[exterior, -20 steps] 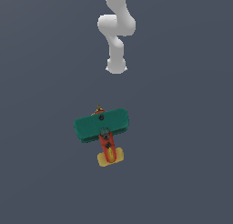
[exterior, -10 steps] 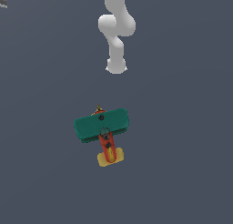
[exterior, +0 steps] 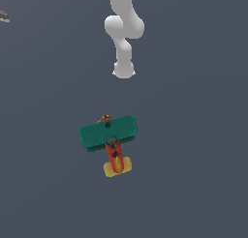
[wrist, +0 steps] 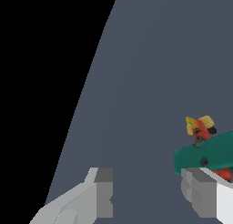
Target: Pick up the object and move it to a goal position.
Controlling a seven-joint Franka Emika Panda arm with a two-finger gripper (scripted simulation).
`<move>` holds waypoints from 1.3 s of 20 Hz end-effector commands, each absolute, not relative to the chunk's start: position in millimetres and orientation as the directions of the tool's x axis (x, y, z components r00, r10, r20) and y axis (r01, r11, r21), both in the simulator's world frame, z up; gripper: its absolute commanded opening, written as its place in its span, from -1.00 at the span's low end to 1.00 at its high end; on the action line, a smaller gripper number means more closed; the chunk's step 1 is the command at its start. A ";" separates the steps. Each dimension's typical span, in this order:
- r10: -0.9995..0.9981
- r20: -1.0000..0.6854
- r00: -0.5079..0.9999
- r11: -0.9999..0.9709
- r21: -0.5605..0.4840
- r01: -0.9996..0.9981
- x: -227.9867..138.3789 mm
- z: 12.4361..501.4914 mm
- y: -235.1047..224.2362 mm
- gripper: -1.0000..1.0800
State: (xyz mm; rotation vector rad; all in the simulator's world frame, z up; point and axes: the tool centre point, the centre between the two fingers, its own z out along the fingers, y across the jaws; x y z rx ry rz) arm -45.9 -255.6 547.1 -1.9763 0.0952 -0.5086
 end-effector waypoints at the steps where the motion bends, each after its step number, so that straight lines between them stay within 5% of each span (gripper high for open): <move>1: -0.288 0.306 0.908 -0.446 -0.881 0.155 -44.7 543.5 -257.4 0.23; 26: -0.279 0.283 0.918 -0.409 -0.900 0.154 -36.4 535.8 -251.9 0.23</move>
